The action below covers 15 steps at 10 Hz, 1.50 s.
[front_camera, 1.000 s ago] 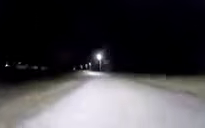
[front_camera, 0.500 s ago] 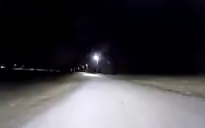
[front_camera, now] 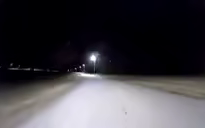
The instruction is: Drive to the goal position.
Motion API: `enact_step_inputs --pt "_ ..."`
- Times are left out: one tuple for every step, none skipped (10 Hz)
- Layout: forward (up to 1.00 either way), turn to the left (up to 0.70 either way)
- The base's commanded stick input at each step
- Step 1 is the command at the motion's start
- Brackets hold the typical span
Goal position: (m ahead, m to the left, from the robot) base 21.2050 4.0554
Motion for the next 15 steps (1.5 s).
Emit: enact_step_inputs --pt "1.00 0.00" --pt "1.00 0.00" --pt "1.00 0.00" --pt "1.00 0.18" --pt "1.00 0.14" --pt "1.00 0.00" --pt "1.00 0.00" --pt "1.00 0.00" --pt "1.00 0.00" --pt "1.00 0.00" --pt "1.00 0.00" --pt "1.00 0.00" --pt "1.00 0.00" --pt "1.00 0.00" --pt "1.00 0.00"
